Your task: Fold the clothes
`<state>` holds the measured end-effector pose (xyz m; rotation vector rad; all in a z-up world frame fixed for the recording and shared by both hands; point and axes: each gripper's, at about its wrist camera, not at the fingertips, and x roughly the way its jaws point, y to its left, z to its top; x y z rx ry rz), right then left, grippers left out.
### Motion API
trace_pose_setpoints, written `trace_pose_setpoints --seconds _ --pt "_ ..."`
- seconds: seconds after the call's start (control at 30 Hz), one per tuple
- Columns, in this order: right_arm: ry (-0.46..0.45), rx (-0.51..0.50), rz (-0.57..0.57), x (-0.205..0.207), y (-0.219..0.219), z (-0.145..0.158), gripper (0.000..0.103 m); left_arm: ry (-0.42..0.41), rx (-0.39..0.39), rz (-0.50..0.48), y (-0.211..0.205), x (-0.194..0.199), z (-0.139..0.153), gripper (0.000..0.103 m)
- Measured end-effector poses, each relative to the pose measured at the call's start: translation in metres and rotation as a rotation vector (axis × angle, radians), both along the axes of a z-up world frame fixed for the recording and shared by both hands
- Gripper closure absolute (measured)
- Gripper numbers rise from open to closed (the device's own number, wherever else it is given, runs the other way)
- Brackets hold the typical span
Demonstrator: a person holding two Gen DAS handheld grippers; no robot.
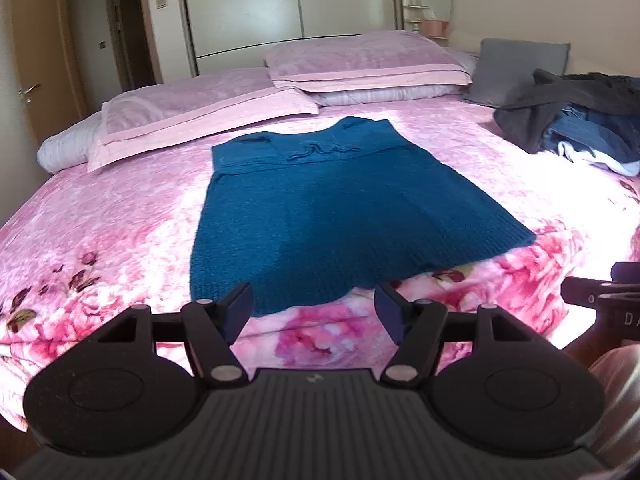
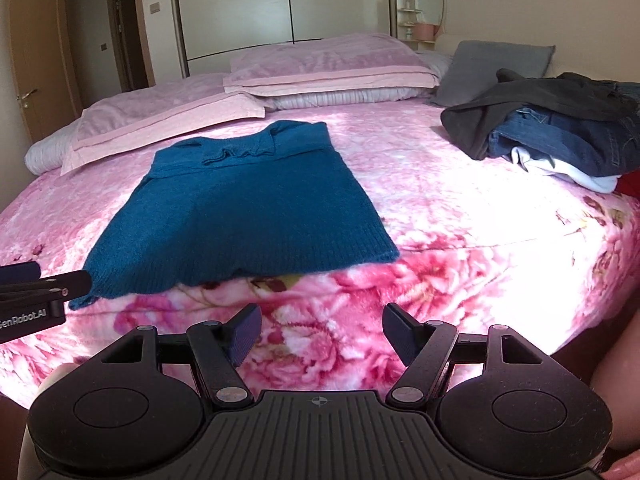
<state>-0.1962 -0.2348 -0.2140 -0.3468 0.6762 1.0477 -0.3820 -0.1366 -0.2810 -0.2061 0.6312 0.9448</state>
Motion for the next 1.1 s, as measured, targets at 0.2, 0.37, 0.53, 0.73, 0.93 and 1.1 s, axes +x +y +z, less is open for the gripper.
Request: trace_pose_setpoints --seconds 0.2,0.37,0.53,0.73,0.93,1.1 --pt "-0.001 0.007 0.004 -0.007 0.001 0.003 0.033 -0.012 0.007 0.01 0.0 -0.003 0.003 0.038" --pt "0.007 0.01 0.046 -0.01 0.013 0.002 0.033 -0.014 0.014 0.067 0.005 -0.012 0.005 0.038" --pt "0.026 0.004 0.113 -0.011 0.031 -0.009 0.033 -0.006 0.026 0.129 0.009 -0.018 0.005 0.038" --pt "0.059 -0.008 0.173 -0.005 0.049 -0.025 0.033 0.001 0.021 0.192 0.01 -0.022 0.004 0.037" --pt "0.032 0.005 0.234 -0.005 0.068 -0.028 0.033 0.013 0.026 0.269 0.012 -0.026 0.002 0.027" --pt "0.028 -0.01 0.279 -0.004 0.079 -0.035 0.033 0.023 0.001 0.316 0.019 -0.029 -0.003 0.027"
